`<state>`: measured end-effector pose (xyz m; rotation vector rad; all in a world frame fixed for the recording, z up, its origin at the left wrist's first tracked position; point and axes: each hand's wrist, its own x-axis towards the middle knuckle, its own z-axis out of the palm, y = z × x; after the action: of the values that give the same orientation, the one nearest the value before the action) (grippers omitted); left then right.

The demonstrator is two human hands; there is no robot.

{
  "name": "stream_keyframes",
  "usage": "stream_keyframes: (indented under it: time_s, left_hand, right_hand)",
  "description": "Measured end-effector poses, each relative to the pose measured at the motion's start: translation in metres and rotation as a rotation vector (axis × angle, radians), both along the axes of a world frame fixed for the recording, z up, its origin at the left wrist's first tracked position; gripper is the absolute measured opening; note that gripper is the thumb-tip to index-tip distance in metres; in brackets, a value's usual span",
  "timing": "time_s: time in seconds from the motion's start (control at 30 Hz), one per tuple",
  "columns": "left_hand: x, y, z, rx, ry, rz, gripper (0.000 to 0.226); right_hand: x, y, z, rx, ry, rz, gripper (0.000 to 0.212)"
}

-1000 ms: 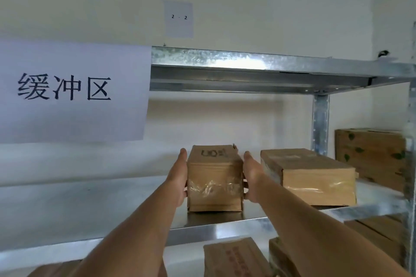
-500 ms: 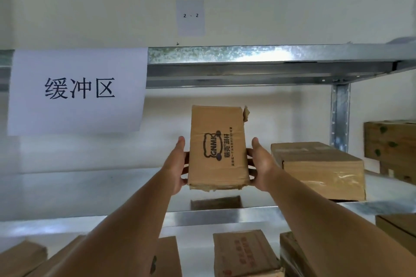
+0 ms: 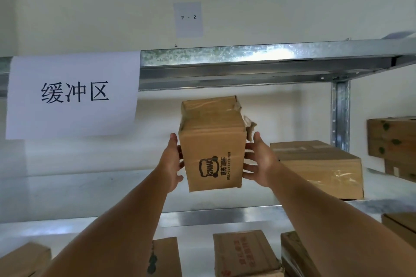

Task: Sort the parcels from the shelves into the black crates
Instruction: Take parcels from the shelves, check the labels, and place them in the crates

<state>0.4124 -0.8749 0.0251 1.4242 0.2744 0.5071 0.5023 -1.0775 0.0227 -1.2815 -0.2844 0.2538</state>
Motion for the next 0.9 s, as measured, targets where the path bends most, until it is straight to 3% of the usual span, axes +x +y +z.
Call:
stream_keyframes:
  time_s: [0.2,0.3,0.57,0.9]
  left_hand:
    - [-0.003,-0.006,0.003,0.070,-0.016,-0.013,0.068]
    - [-0.005,-0.006,0.003,0.080,-0.015,-0.027,0.069]
    - [-0.013,-0.011,0.003,0.063,-0.026,-0.021,0.066]
    - [-0.032,-0.020,-0.004,0.095,0.006,-0.075,0.077]
  right_hand:
    - [0.007,-0.008,-0.010,0.067,0.003,0.034,0.063]
    - [0.009,-0.009,-0.011,0.051,-0.016,0.073,0.073]
    - [0.002,-0.015,-0.008,-0.040,-0.018,0.059,0.066]
    - [-0.026,-0.019,-0.007,0.119,-0.034,0.050,0.065]
